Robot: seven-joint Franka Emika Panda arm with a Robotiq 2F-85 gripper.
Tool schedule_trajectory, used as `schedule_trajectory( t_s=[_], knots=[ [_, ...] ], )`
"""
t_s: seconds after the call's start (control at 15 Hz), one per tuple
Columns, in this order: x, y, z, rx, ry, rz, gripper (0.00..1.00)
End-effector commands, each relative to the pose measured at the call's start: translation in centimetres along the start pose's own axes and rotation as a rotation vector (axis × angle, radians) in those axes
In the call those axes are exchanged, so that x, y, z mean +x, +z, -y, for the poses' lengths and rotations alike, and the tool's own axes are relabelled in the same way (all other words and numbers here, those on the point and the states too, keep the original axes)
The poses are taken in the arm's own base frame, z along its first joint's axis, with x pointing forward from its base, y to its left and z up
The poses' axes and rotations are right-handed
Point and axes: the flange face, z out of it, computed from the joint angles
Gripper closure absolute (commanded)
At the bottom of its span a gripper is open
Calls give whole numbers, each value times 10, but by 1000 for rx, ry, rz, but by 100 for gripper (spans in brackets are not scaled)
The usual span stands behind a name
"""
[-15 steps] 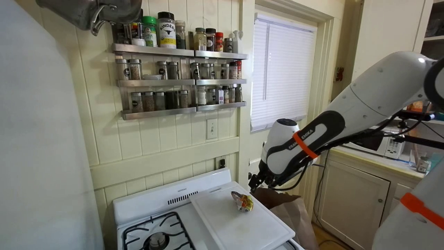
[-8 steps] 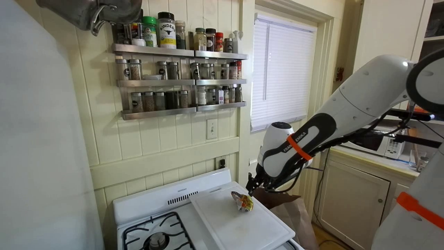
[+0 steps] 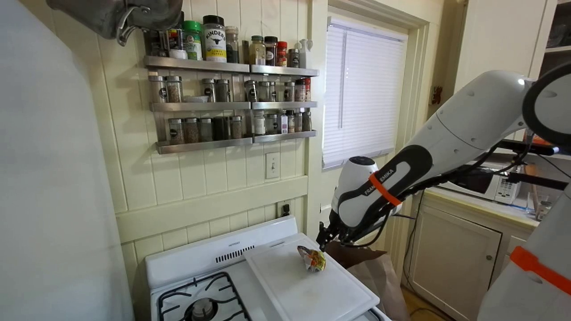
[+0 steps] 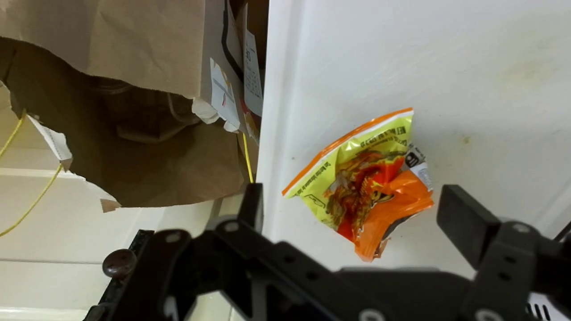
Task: Put the yellow packet inside the brown paper bug
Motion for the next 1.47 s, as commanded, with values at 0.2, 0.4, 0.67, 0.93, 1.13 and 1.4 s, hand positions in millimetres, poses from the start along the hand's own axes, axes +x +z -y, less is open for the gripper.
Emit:
schedule_trajectory(
  t_s=[0.2,0.4,0.67,0.93,1.13,1.4],
  knots=[
    [0,-1,0,0,0,1,0],
    [1,3,1,1,8,4,0],
    [4,15,10,13,26,3,0],
    [11,25,21,35,43,-25,0],
    [16,38,31,53,56,-59,0],
    [18,56,41,63,62,-77,0]
  ],
)
